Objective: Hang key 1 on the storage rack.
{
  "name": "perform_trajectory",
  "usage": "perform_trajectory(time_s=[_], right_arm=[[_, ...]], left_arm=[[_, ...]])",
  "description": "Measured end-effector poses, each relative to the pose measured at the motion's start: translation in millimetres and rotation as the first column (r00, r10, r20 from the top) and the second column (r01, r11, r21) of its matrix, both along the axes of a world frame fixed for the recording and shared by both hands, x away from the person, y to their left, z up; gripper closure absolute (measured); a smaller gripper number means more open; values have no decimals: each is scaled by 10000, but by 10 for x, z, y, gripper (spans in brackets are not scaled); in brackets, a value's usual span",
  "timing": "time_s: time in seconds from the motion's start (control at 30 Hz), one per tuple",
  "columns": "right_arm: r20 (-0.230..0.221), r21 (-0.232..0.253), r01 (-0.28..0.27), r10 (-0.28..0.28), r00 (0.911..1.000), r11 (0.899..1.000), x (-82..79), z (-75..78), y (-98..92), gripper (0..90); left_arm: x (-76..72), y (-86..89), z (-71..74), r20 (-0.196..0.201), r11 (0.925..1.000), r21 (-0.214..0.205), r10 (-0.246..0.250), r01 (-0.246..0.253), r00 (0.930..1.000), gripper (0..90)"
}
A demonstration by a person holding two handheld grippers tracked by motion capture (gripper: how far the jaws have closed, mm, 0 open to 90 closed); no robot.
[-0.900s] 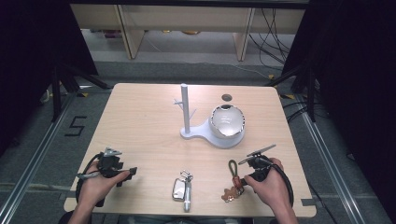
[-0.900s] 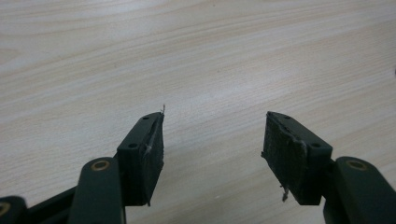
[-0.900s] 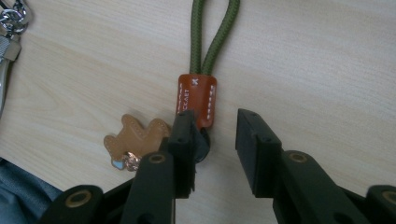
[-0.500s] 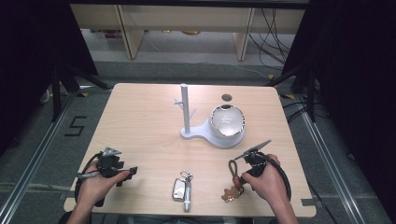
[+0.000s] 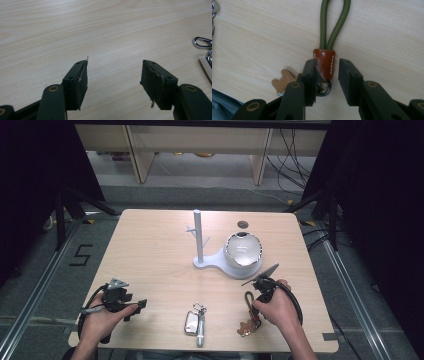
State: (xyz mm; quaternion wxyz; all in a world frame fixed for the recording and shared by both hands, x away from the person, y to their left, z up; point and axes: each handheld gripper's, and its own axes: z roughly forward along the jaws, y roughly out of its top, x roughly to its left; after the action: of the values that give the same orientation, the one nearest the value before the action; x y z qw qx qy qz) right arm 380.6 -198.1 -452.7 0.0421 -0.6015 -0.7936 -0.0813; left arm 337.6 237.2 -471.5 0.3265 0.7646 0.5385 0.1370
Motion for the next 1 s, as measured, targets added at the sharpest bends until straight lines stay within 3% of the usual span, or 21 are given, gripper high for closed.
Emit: perform_trajectory(time_s=[0.07,0.3,0.47,0.5,0.73,0.8,0.87,1.0], right_arm=[[-109,-84,-242,241,9996,9997,25,-7,5,673],[-309,-419,81,-94,9995,9991,23,-85,79,640],[-288,-474,47,-61,9996,9989,38,-121,99,629],[-408,-620,-209,183,9990,9979,55,-120,86,626],[-433,-859,-165,129,9990,9962,79,-201,144,619],[-617,-1002,-228,167,9980,9947,77,-195,168,621],[-519,-1112,-142,85,9986,9937,75,-203,182,624],[-421,-1248,-154,102,9991,9921,75,-207,201,640]], left_arm=[[5,3,8,-57,9999,90,-121,122,9999,375],[-8,-30,17,70,9999,58,-108,108,9999,374],[-1,-26,10,-34,9999,101,-129,129,9999,375],[1,-28,8,-34,9999,80,-123,124,9999,374],[3,-34,3,-4,9997,110,-219,219,9998,373],[1,-33,5,-49,9996,112,-253,253,9997,373],[-2,-43,1,51,9998,-24,-179,179,9998,374],[-5,-34,9,80,9997,99,-207,206,9998,374]])
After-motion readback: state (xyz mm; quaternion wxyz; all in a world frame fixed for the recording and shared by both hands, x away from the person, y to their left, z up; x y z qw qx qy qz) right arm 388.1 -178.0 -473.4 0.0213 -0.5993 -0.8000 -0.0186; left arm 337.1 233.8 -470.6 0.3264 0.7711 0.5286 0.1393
